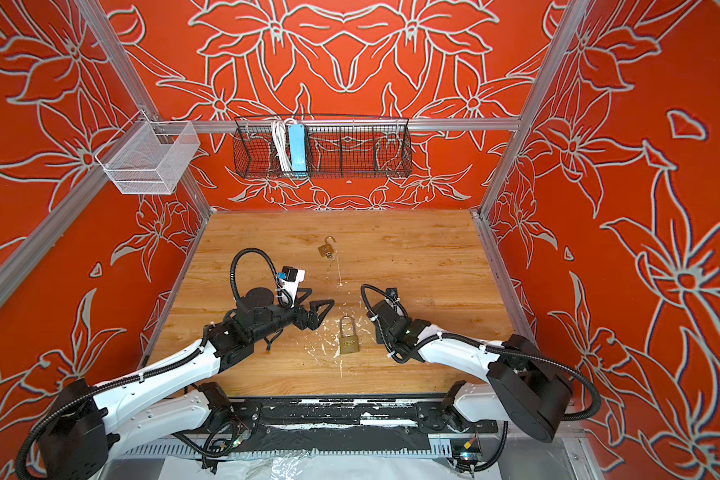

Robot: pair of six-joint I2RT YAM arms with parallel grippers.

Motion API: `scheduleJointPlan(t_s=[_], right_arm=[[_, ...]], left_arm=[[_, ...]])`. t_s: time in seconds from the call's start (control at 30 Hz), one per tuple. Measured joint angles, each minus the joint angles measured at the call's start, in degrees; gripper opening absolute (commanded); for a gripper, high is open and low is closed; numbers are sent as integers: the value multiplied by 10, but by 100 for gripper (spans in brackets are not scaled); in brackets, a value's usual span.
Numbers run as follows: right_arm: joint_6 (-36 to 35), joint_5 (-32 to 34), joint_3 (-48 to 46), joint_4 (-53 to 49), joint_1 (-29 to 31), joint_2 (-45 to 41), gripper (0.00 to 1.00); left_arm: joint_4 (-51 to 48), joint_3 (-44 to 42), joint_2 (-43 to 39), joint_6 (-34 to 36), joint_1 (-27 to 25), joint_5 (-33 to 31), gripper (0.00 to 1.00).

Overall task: Unlock with the key
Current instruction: 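Lower the right gripper onto the key ring and close it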

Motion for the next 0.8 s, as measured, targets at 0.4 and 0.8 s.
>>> scheduleJointPlan(t_s=[0.4,0.8], right_arm=[[56,60,56,-82,44,87,45],[92,70,50,-101,57,85,30]], left_arm=[[0,0,9,2,0,2,97],[0,0,10,2,0,1,97]])
